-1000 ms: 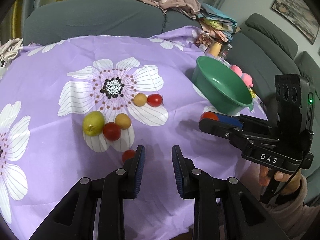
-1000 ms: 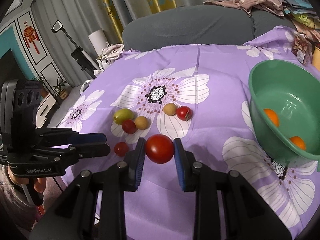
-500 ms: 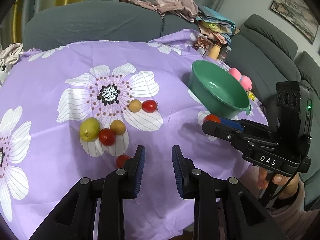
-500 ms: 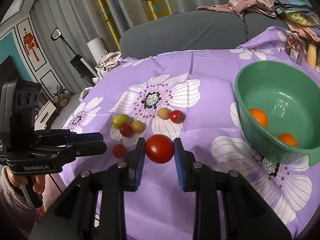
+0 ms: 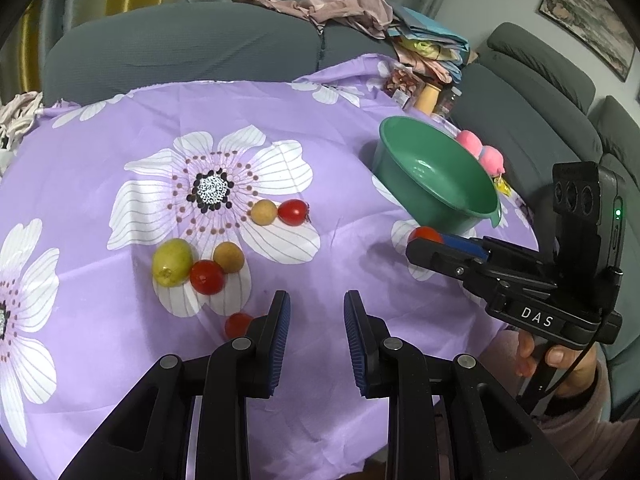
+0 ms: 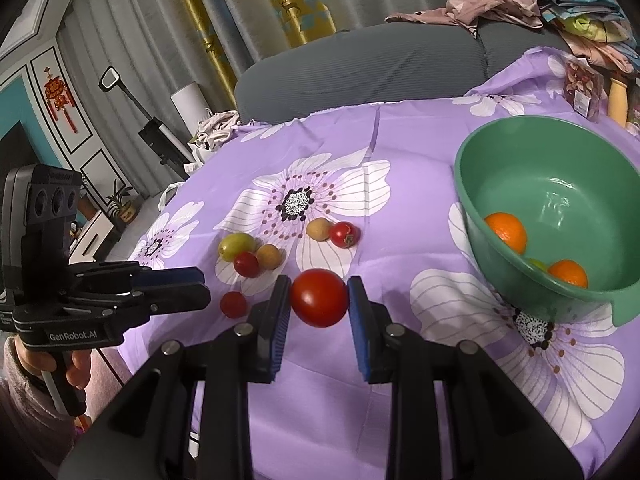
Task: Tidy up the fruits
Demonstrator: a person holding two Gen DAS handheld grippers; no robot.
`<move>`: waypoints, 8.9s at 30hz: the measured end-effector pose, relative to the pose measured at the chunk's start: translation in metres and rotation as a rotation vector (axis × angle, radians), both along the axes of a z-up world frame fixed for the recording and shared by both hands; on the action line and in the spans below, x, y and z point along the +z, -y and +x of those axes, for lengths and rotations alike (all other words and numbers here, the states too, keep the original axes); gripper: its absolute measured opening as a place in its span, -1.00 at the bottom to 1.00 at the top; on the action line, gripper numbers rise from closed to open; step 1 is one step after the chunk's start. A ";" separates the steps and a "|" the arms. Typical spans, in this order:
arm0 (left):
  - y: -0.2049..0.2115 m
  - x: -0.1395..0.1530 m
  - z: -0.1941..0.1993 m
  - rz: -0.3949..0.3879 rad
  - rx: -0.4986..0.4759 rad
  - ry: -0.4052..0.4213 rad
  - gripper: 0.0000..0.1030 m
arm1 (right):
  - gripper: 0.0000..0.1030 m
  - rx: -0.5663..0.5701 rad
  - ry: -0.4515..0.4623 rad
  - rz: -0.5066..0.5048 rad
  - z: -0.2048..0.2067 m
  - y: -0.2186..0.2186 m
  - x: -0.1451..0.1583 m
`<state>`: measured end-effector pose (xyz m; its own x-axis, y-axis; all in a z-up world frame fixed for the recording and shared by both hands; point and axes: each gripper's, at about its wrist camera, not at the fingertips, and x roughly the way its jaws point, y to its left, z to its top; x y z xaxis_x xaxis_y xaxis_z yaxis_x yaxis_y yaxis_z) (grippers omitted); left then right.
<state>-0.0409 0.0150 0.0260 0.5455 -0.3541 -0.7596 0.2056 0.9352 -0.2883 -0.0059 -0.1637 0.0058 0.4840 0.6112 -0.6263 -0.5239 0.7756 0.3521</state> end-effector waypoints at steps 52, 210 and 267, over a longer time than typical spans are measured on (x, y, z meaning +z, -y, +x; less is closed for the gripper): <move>-0.030 -0.015 -0.002 0.058 0.042 -0.025 -0.46 | -0.07 0.218 -0.057 -0.153 0.017 -0.062 -0.018; -0.091 -0.016 -0.030 -0.047 0.244 0.028 0.95 | 0.88 -0.028 -0.017 0.084 -0.012 0.016 0.013; -0.040 -0.050 0.044 0.052 -0.020 -0.097 0.21 | 0.80 0.047 -0.103 -0.117 0.067 -0.047 -0.016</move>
<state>0.0026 0.0545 -0.0238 0.4619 -0.3231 -0.8260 0.1977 0.9454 -0.2592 0.0612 -0.1171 -0.0097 0.3864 0.5519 -0.7390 -0.5264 0.7899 0.3147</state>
